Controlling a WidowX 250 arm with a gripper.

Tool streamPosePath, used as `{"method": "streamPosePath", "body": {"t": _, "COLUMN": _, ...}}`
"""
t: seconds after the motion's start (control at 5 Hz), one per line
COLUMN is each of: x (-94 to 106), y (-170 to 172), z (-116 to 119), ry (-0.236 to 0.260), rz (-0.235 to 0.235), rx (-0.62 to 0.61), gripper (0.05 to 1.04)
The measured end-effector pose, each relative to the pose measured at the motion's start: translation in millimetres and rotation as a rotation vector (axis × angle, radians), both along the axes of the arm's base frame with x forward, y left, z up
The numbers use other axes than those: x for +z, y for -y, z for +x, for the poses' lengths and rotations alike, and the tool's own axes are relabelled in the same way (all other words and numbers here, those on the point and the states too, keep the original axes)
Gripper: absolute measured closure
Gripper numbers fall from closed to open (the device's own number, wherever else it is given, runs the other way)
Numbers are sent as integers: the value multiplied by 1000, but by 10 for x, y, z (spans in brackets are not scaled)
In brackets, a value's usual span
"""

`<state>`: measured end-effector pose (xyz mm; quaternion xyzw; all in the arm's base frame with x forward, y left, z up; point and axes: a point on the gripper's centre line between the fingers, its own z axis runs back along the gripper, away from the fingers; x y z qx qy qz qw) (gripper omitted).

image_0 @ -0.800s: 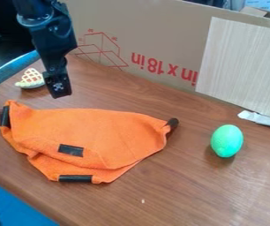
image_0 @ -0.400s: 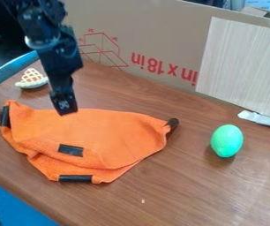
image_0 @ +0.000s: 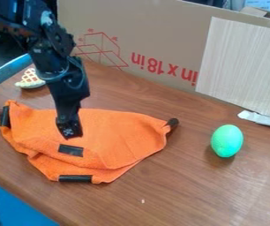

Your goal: Unfold the cloth from bottom left to upper right

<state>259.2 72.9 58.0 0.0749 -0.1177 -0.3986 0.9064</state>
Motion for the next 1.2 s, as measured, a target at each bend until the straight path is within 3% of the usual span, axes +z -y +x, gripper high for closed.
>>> {"method": "streamPosePath", "body": {"t": 0.4, "x": -134, "y": -1, "z": -61, "ry": 7, "rz": 14, "rx": -82, "gripper": 83}}
{"method": "streamPosePath", "body": {"t": 1.0, "x": -276, "y": 34, "z": -180, "ry": 33, "rz": -15, "rx": -164, "gripper": 83}}
{"method": "streamPosePath", "body": {"t": 1.2, "x": -393, "y": -4, "z": -192, "ry": 5, "rz": -21, "rx": -162, "gripper": 83}}
